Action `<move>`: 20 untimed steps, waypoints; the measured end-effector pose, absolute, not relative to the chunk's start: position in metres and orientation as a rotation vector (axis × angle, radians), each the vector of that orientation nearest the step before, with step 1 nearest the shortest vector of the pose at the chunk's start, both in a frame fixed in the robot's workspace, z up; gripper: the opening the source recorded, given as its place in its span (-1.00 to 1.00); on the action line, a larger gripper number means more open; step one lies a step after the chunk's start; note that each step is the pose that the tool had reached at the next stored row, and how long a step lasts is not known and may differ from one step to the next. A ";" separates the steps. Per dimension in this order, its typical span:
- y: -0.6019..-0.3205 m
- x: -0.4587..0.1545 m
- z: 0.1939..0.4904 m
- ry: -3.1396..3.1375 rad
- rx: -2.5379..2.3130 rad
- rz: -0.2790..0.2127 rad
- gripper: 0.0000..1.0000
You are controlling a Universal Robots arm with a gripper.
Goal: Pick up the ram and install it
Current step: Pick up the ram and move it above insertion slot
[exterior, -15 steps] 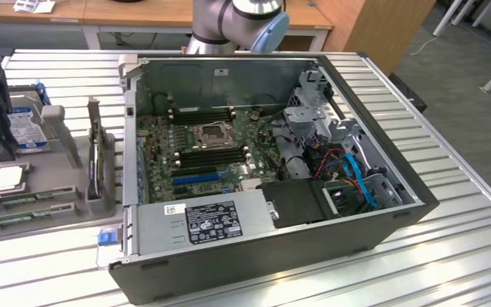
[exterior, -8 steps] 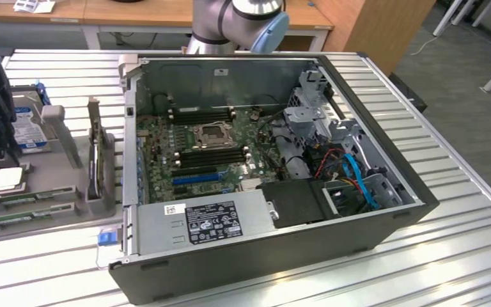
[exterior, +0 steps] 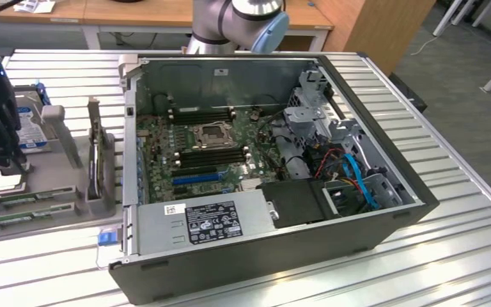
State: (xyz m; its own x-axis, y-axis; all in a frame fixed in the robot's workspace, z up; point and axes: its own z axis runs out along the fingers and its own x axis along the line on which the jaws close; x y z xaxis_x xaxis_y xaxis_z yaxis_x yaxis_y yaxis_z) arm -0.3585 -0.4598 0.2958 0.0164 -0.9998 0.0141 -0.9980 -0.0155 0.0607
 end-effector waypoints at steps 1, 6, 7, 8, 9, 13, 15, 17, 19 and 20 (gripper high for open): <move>-0.460 -0.359 0.294 -2.166 2.201 -0.050 -0.48; -0.460 -0.359 0.285 -2.165 2.200 -0.049 -0.48; -0.461 -0.359 0.283 -2.165 2.200 -0.049 -0.48; -0.461 -0.359 0.281 -2.165 2.200 -0.048 -0.48; -0.461 -0.359 0.279 -2.165 2.200 -0.048 -0.48; -0.461 -0.359 0.272 -2.165 2.200 -0.048 -0.48; -0.462 -0.359 0.269 -2.165 2.200 -0.048 -0.48; -0.462 -0.359 0.265 -2.165 2.199 -0.047 -0.48; -0.462 -0.359 0.261 -2.165 2.199 -0.047 -0.48; -0.462 -0.359 0.260 -2.164 2.199 -0.047 -0.48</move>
State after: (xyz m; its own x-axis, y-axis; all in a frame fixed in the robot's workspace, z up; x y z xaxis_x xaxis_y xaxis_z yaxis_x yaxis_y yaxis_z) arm -0.3585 -0.4618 0.2595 0.0164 -0.9997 0.0174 -0.9980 -0.0154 0.0608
